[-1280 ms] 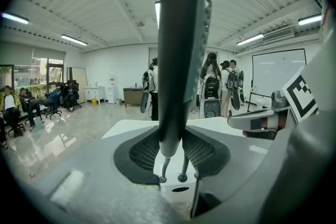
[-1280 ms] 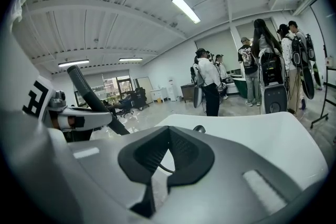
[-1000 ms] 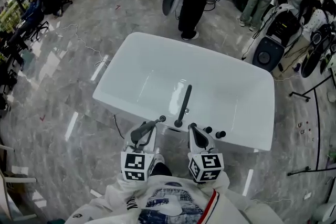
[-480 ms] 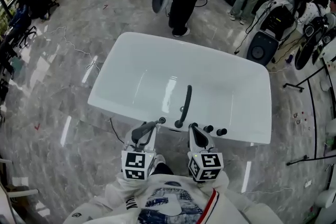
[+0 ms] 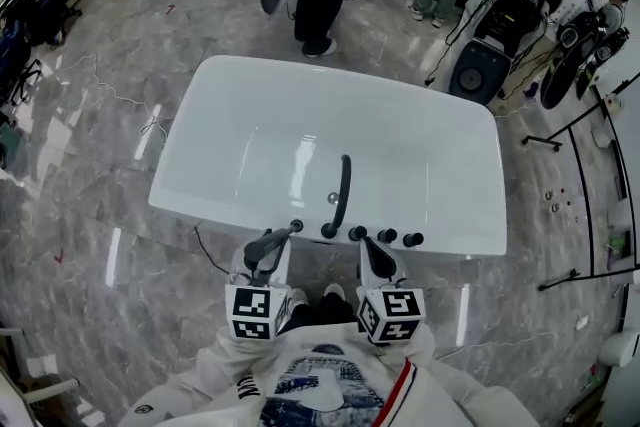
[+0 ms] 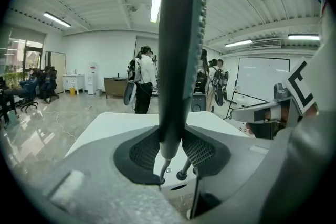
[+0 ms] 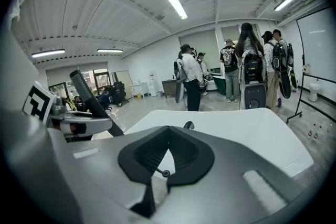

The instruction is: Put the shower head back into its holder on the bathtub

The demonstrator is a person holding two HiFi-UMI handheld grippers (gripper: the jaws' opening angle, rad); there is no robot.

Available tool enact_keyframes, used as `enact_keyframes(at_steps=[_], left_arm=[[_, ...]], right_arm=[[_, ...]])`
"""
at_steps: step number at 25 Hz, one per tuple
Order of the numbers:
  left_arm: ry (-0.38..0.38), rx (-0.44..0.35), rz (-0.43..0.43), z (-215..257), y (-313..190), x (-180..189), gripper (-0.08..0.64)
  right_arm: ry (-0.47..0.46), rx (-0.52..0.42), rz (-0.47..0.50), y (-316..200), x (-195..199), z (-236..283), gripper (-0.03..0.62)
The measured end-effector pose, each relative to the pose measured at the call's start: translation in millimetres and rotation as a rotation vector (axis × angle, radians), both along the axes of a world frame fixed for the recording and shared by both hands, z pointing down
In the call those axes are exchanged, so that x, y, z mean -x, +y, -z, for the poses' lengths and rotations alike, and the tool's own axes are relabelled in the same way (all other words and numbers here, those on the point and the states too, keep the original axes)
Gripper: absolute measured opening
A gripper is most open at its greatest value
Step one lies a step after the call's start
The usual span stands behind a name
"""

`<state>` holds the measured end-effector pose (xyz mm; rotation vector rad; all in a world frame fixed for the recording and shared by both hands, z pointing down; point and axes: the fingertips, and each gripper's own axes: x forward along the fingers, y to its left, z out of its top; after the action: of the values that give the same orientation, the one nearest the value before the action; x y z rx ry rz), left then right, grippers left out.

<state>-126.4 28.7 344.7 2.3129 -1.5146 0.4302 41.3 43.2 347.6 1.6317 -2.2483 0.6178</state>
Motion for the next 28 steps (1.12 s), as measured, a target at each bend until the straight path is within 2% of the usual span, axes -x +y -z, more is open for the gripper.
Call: enact_keyframes(at_steps=[14, 28], left_arm=[[-0.04, 0.062, 0.004, -26.9, -25.8, -7.9, 0.138], [-0.062, 0.144, 0.096, -51.3, -59.6, -26.6, 0.138]], right_arm=[[-0.031, 0.038, 0.018, -50.1, -6.4, -18.8, 0.006], [-0.085, 0.071, 0.1, -109.3, -26.7, -36.8, 0.005]])
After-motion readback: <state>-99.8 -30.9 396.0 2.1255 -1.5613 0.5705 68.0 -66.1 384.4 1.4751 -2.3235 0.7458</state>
